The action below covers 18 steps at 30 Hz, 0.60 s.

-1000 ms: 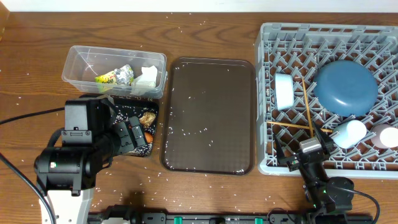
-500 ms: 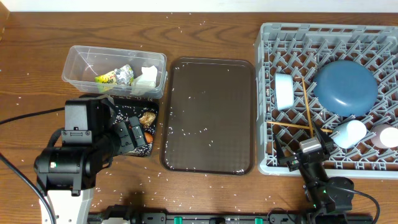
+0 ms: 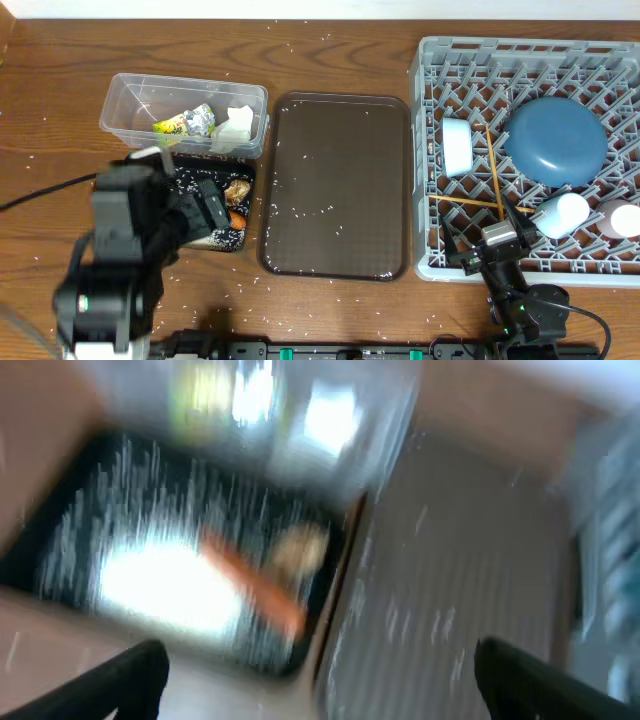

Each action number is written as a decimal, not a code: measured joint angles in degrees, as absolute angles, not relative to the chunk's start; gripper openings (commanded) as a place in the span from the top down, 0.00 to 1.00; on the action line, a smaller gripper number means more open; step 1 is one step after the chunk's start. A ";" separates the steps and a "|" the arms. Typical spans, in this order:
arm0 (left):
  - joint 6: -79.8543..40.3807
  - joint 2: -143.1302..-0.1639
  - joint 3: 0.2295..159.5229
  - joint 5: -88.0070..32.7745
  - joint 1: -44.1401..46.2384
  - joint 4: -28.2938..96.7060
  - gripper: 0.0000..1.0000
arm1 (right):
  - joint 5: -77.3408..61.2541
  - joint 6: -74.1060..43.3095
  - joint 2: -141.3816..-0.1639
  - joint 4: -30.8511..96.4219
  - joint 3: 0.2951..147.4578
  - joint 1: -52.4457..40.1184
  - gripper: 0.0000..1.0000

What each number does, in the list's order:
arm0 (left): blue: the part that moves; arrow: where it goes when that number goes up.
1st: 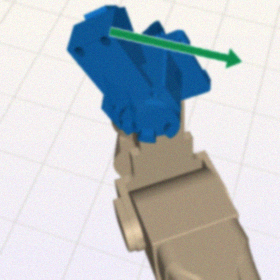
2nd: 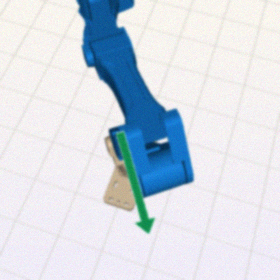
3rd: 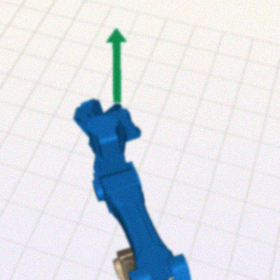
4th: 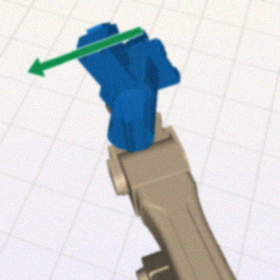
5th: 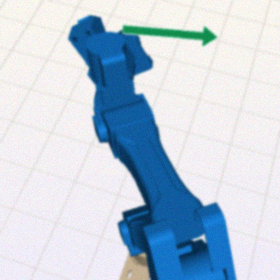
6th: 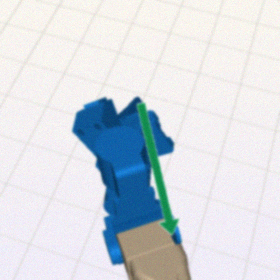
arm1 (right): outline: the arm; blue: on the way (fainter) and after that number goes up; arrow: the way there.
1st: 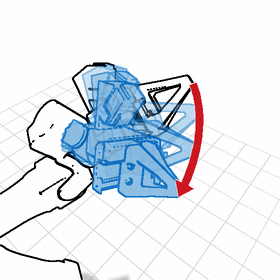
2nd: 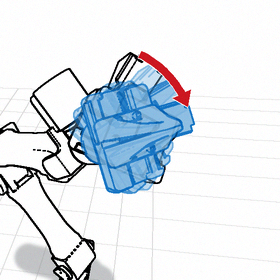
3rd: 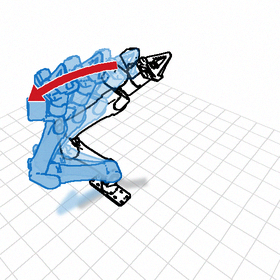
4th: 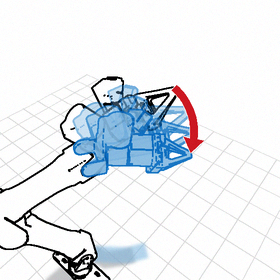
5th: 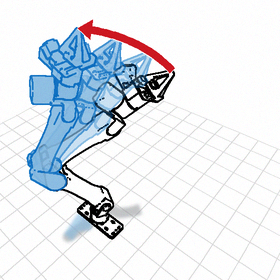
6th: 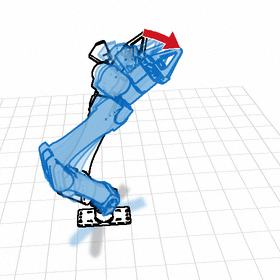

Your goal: Sort waste into correct bins and load items into the dishwasher rack

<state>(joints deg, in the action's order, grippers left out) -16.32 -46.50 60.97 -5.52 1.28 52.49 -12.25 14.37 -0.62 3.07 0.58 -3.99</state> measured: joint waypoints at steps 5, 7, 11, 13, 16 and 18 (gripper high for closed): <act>-15.66 -35.51 50.85 -4.67 1.28 34.63 0.02 | -12.25 14.37 -0.62 3.07 0.56 -3.99 0.01; -14.68 -31.11 44.97 -4.75 1.28 27.81 0.02 | -12.27 14.37 -0.62 3.09 0.56 -3.99 0.01; -10.90 -23.46 32.73 -6.35 1.91 16.21 0.02 | -12.27 14.37 -0.62 3.09 0.56 -3.99 0.01; -9.69 -20.34 28.03 -7.14 2.33 12.82 0.02 | -12.29 14.37 -0.62 3.07 0.56 -3.99 0.01; -8.56 -15.44 21.80 -7.75 2.61 9.89 0.02 | -12.34 14.37 -0.62 3.09 0.56 -3.99 0.01; -8.08 -12.38 18.02 -7.86 2.68 8.27 0.02 | -12.40 14.37 -0.62 3.09 0.56 -3.99 0.01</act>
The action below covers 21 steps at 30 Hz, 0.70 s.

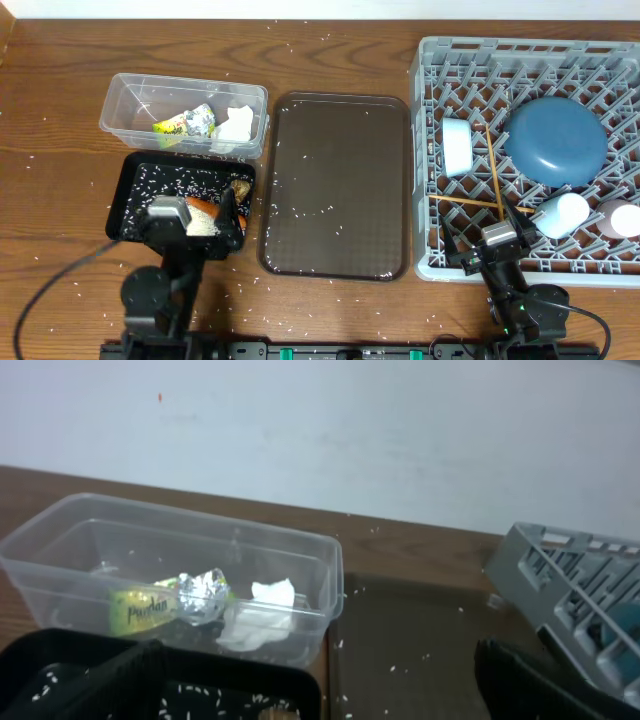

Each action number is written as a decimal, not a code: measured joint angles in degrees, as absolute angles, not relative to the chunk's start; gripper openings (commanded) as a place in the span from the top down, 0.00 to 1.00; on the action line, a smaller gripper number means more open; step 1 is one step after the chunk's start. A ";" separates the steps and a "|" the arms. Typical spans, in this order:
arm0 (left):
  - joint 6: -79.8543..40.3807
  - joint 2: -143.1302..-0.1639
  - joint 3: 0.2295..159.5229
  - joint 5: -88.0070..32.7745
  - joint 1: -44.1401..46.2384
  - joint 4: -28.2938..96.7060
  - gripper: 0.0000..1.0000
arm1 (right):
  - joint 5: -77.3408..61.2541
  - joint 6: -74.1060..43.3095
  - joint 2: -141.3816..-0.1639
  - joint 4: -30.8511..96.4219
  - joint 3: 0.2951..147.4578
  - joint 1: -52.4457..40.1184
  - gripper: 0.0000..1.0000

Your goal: Sort waste into correct bins and load items into the dishwasher rack

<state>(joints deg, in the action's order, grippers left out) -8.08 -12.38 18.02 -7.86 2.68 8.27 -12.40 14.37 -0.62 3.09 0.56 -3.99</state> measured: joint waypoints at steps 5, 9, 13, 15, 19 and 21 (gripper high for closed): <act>-7.42 -6.31 10.79 -8.27 2.70 4.97 0.02 | -12.43 14.37 -0.62 3.07 0.56 -3.99 0.01; -7.42 -2.09 6.63 -8.25 2.70 3.77 0.02 | -12.43 14.37 -0.62 3.09 0.56 -3.99 0.01; -7.40 -0.73 3.75 -8.25 2.70 2.79 0.02 | -12.43 14.37 -0.62 3.09 0.56 -3.99 0.01; -7.40 -0.73 2.70 -8.25 2.72 2.68 0.02 | -12.43 14.37 -0.62 3.09 0.56 -3.99 0.01; -7.40 -0.64 1.67 -8.19 2.74 2.04 0.02 | -12.43 14.37 -0.62 3.07 0.56 -3.99 0.01; -7.40 -0.62 1.67 -8.19 2.74 2.02 0.02 | -12.43 14.37 -0.62 3.07 0.56 -3.99 0.01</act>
